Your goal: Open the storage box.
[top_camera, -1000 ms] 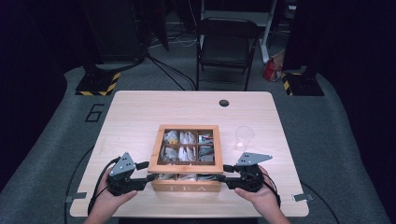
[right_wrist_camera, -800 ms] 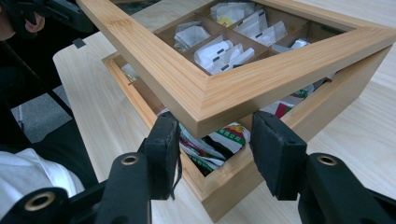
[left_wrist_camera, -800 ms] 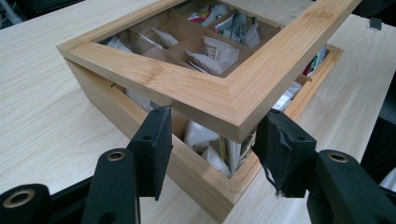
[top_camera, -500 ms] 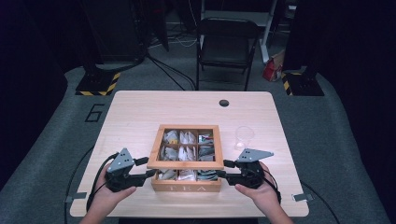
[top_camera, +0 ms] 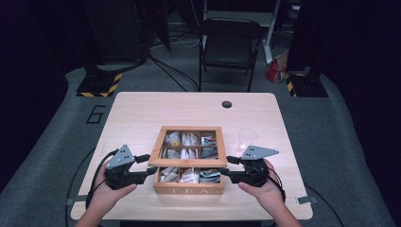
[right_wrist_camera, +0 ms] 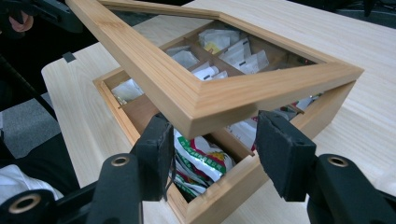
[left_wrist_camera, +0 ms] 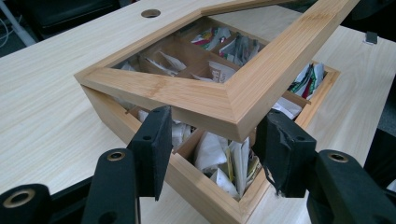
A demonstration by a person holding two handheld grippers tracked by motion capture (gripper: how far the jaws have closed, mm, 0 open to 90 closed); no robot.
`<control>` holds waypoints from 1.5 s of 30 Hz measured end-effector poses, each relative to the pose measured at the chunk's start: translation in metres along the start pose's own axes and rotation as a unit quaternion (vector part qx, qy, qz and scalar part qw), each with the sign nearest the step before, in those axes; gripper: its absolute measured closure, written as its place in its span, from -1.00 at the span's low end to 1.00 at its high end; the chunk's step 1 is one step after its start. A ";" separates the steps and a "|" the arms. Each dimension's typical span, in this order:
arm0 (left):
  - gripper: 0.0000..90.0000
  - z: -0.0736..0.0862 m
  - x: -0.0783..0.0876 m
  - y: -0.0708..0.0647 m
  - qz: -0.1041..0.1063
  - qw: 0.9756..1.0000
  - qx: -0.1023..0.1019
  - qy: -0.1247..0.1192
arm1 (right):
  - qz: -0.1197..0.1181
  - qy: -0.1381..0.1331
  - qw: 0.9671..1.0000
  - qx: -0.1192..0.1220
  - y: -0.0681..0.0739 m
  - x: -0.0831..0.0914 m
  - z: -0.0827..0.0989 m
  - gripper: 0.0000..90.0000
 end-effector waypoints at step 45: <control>0.08 -0.047 0.003 0.022 0.012 1.000 -0.003 -0.023 | 0.025 -0.017 0.999 0.031 -0.021 -0.004 -0.046 0.03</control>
Point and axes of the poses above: each handheld gripper's, and its own axes: x roughly backward along the jaws, z roughly out of its underside, y roughly to its left, the point moved 9 cm from there along -x, roughly forward along the jaws, and after that the axes turned 4 degrees about -y, right-handed, at the moved point
